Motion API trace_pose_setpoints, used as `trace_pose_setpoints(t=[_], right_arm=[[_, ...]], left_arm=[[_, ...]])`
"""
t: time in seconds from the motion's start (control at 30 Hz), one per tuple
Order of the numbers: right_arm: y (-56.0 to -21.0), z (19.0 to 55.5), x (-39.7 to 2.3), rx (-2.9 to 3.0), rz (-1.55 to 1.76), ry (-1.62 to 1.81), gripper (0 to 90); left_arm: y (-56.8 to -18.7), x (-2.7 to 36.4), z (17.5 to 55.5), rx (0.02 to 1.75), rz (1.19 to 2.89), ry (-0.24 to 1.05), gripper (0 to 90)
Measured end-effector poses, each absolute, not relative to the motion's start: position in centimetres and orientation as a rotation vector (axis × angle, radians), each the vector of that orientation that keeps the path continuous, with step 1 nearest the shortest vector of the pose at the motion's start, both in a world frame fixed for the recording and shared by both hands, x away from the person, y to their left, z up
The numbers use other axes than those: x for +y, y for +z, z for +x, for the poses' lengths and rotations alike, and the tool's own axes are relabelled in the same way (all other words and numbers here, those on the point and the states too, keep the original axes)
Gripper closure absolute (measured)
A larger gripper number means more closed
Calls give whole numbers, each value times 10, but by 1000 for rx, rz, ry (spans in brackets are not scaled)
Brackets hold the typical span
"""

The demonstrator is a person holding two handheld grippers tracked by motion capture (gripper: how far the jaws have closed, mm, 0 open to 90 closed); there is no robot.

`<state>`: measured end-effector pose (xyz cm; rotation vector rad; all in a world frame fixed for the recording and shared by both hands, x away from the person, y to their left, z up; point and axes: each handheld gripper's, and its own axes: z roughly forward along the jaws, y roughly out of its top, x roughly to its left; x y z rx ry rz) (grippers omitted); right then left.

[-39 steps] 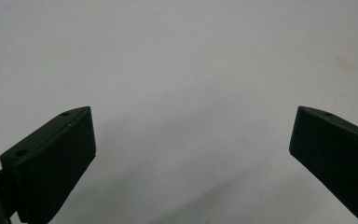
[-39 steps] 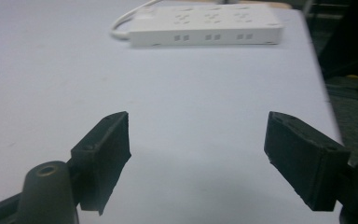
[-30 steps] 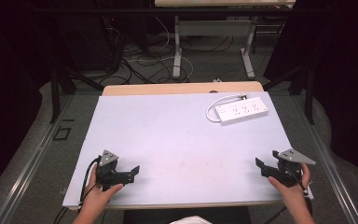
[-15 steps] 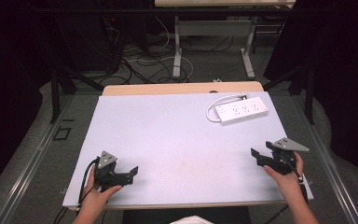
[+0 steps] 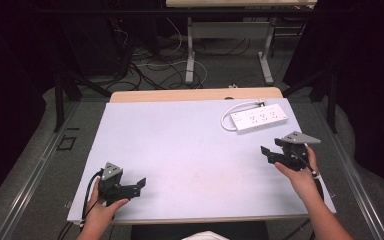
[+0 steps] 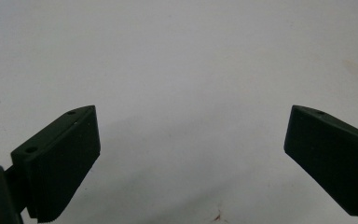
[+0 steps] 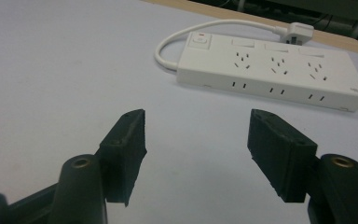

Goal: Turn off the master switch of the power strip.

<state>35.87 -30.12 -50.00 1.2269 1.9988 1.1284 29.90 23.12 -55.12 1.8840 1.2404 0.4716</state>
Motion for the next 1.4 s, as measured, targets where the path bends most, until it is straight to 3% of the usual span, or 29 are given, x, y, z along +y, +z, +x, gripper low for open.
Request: trace_pose_setpoints(t=[0.53,1.4], right_arm=[[-473,389,-281,2042,1165,1121,356],[-462,444,-249,2152,1188,997,362]], left_arm=[[-551,234,298,1246,1869,472,44],[-548,238,293,1273,1851,470,44]])
